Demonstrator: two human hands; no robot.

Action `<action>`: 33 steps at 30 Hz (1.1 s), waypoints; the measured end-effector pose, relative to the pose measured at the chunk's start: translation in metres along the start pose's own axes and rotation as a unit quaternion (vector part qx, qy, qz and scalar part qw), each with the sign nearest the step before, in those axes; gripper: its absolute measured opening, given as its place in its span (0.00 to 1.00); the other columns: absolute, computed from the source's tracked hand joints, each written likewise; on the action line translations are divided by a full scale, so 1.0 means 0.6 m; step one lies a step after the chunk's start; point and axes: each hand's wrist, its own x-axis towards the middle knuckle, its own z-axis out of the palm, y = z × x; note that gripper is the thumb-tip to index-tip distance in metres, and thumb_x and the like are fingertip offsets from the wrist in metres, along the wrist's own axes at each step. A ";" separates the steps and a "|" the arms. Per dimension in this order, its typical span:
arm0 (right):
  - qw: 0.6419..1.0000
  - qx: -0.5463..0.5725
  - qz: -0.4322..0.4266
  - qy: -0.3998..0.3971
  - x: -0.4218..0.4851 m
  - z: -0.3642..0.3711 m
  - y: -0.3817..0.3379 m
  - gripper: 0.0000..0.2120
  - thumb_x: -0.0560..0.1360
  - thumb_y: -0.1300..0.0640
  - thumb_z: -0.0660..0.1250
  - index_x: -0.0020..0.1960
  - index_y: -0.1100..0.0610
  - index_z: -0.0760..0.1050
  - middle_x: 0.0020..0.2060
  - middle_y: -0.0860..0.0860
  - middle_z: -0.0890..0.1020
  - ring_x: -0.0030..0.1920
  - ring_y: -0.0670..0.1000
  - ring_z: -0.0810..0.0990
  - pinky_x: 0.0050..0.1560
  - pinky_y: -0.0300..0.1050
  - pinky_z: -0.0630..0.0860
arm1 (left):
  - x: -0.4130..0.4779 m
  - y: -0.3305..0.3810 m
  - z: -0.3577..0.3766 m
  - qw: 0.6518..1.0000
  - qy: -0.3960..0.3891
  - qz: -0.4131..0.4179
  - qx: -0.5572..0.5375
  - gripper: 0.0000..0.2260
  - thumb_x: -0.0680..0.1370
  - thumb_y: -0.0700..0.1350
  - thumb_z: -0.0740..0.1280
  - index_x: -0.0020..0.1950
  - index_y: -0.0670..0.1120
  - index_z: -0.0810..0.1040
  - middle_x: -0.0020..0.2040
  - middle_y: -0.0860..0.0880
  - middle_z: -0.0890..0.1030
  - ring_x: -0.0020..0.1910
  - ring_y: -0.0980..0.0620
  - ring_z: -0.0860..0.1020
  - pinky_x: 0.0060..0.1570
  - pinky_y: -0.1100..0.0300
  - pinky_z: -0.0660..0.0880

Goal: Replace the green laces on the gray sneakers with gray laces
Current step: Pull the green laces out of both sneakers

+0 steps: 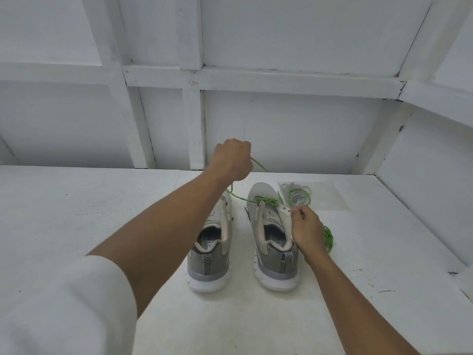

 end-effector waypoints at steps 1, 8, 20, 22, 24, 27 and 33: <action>1.000 -0.001 0.000 0.000 0.000 0.001 0.000 0.10 0.81 0.55 0.58 0.46 0.57 0.75 0.37 0.49 0.77 0.37 0.48 0.73 0.36 0.44 0.65 | -0.002 -0.005 -0.005 1.000 -0.001 -0.003 0.001 0.03 0.78 0.39 0.57 0.47 0.44 0.69 0.50 0.42 0.77 0.43 0.45 0.69 0.43 0.55 0.65; 1.000 0.003 0.002 0.000 -0.001 0.000 -0.001 0.10 0.81 0.55 0.58 0.46 0.57 0.75 0.37 0.49 0.77 0.39 0.50 0.74 0.39 0.44 0.65 | -0.021 -0.014 0.013 0.999 -0.031 0.001 0.040 0.03 0.77 0.40 0.58 0.46 0.45 0.70 0.49 0.43 0.78 0.42 0.45 0.69 0.43 0.55 0.66; 1.000 -0.007 0.002 0.002 -0.001 -0.001 -0.003 0.10 0.81 0.55 0.58 0.47 0.56 0.75 0.37 0.47 0.76 0.37 0.44 0.72 0.36 0.44 0.64 | -0.073 0.021 0.060 0.935 -0.219 0.128 0.249 0.03 0.76 0.41 0.64 0.49 0.46 0.72 0.59 0.44 0.76 0.67 0.43 0.64 0.66 0.42 0.59; 1.000 -0.010 0.002 0.003 -0.001 0.000 -0.001 0.10 0.81 0.55 0.58 0.47 0.56 0.75 0.37 0.48 0.76 0.37 0.45 0.72 0.36 0.43 0.64 | -0.072 0.030 0.043 0.948 -0.221 0.104 0.204 0.03 0.76 0.39 0.62 0.47 0.45 0.69 0.57 0.43 0.75 0.65 0.42 0.65 0.65 0.42 0.60; 1.000 -0.012 0.002 0.003 0.000 0.000 0.000 0.10 0.81 0.55 0.58 0.47 0.56 0.75 0.37 0.47 0.76 0.37 0.45 0.72 0.34 0.41 0.65 | -0.071 0.040 0.026 0.969 -0.206 0.068 0.121 0.01 0.77 0.38 0.60 0.46 0.43 0.68 0.50 0.44 0.73 0.57 0.43 0.70 0.59 0.48 0.66; 1.000 -0.012 -0.004 0.001 0.000 0.002 -0.001 0.11 0.81 0.54 0.58 0.44 0.56 0.74 0.36 0.48 0.76 0.36 0.46 0.72 0.34 0.40 0.65 | -0.076 0.061 0.020 0.980 -0.193 -0.001 -0.043 0.05 0.78 0.38 0.58 0.42 0.41 0.70 0.45 0.42 0.74 0.47 0.43 0.75 0.44 0.54 0.71; 0.998 -0.019 -0.025 -0.055 0.009 -0.013 -0.010 0.10 0.80 0.54 0.58 0.46 0.56 0.74 0.38 0.49 0.77 0.40 0.50 0.74 0.35 0.40 0.67 | -0.108 0.105 0.086 0.962 -0.151 -0.108 -0.201 0.15 0.82 0.47 0.56 0.64 0.41 0.70 0.63 0.39 0.71 0.60 0.41 0.73 0.50 0.55 0.68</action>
